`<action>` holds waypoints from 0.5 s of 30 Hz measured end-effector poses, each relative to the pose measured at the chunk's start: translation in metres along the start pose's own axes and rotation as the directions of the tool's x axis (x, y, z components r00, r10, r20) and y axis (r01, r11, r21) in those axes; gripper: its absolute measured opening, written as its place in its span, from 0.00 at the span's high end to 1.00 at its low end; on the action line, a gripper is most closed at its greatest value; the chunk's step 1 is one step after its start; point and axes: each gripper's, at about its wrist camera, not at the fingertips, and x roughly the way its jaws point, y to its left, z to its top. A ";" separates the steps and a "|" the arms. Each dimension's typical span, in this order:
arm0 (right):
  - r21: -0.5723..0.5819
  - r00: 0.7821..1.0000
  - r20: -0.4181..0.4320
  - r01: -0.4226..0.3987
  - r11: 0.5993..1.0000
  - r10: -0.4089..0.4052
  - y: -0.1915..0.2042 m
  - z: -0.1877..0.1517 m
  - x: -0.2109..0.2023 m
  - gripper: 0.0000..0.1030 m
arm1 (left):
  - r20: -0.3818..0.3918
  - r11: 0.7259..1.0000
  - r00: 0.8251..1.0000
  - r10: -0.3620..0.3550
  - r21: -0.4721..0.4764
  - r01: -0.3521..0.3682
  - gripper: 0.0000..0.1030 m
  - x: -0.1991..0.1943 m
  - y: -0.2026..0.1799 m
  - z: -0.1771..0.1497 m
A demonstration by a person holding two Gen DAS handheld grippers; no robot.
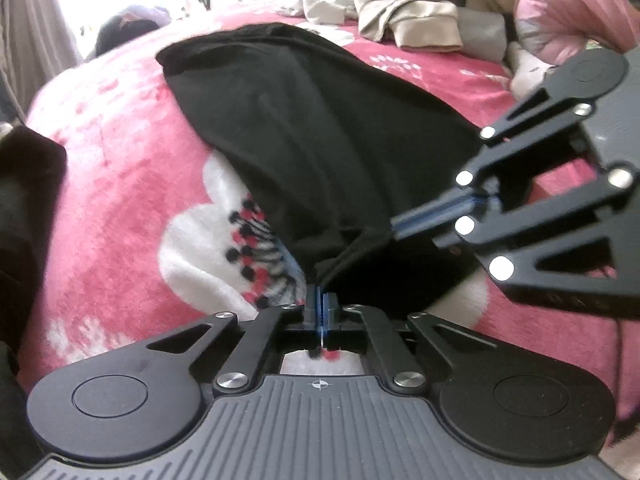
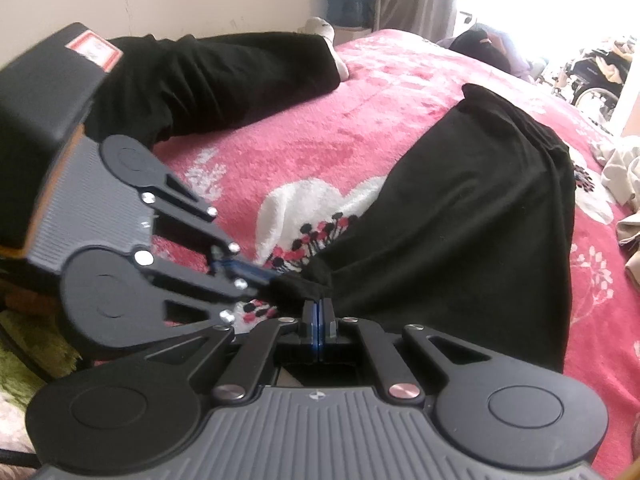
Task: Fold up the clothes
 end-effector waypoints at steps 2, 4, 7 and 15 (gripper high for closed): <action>-0.001 1.000 -0.007 -0.003 1.000 0.003 0.001 -0.001 -0.002 0.99 | -0.051 0.995 0.995 -0.084 -0.049 0.082 1.00 -0.002 0.004 0.000; 0.000 1.000 -0.026 -0.013 1.000 0.013 0.001 -0.004 -0.003 0.99 | -0.083 0.987 0.987 -0.140 -0.088 0.133 1.00 -0.003 0.007 -0.001; 0.003 0.998 -0.053 -0.029 1.000 0.029 0.003 -0.008 -0.005 0.99 | -0.120 0.974 0.974 -0.191 -0.146 0.173 1.00 0.001 0.015 -0.002; 0.072 0.990 -0.124 -0.058 0.996 0.066 -0.004 -0.021 0.008 0.99 | -0.170 0.985 0.971 -0.170 -0.022 0.169 1.00 0.011 0.005 -0.008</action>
